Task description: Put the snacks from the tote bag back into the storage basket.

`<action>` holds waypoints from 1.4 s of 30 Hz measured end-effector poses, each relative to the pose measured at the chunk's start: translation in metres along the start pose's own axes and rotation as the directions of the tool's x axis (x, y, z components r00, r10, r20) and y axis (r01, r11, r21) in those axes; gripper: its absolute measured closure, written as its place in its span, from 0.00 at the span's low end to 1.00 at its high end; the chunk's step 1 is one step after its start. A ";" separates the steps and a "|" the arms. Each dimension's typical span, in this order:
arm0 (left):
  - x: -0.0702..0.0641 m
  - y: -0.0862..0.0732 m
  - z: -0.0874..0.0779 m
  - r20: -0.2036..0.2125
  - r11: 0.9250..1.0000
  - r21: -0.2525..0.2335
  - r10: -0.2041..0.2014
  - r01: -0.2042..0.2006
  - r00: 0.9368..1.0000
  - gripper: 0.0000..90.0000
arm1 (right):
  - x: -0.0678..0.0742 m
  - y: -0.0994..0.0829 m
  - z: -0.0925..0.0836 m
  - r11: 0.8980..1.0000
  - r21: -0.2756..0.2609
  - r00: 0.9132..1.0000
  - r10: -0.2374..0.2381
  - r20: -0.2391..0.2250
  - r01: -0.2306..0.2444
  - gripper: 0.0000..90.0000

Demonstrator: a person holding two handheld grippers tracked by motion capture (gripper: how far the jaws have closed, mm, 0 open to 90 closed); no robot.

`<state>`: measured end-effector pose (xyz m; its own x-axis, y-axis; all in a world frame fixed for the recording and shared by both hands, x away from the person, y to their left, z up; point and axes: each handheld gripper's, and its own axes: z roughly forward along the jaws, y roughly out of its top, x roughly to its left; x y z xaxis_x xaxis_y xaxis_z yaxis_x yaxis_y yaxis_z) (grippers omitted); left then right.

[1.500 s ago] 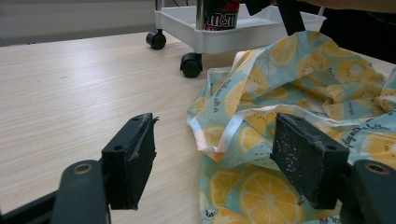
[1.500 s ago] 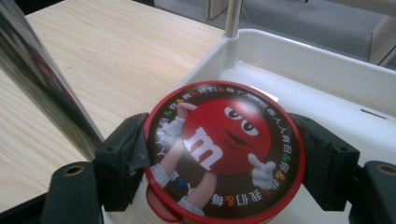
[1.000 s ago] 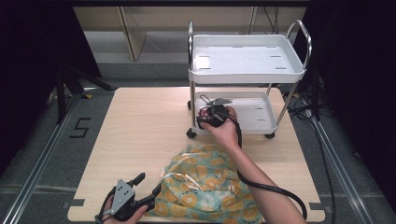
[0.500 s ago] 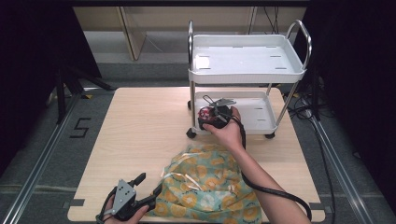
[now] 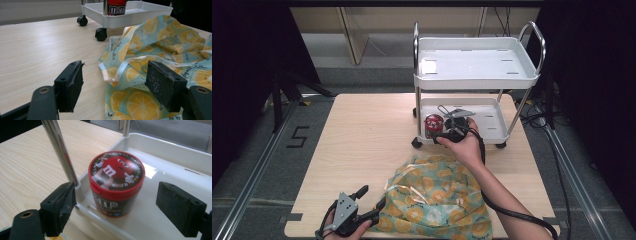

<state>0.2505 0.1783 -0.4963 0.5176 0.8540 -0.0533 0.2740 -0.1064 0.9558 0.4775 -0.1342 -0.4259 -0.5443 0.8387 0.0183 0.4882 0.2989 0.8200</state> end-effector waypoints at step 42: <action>-0.003 0.000 0.001 -0.012 1.000 0.000 -0.008 0.008 1.000 0.33 | -0.007 -0.047 -0.074 0.998 -0.057 0.999 -0.027 -0.039 0.024 0.21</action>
<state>0.2497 0.1757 -0.4966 0.5060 0.8606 -0.0571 0.2777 -0.0998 0.9555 0.4079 -0.1876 -0.4217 -0.5830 0.8123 0.0185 0.4353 0.2930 0.8513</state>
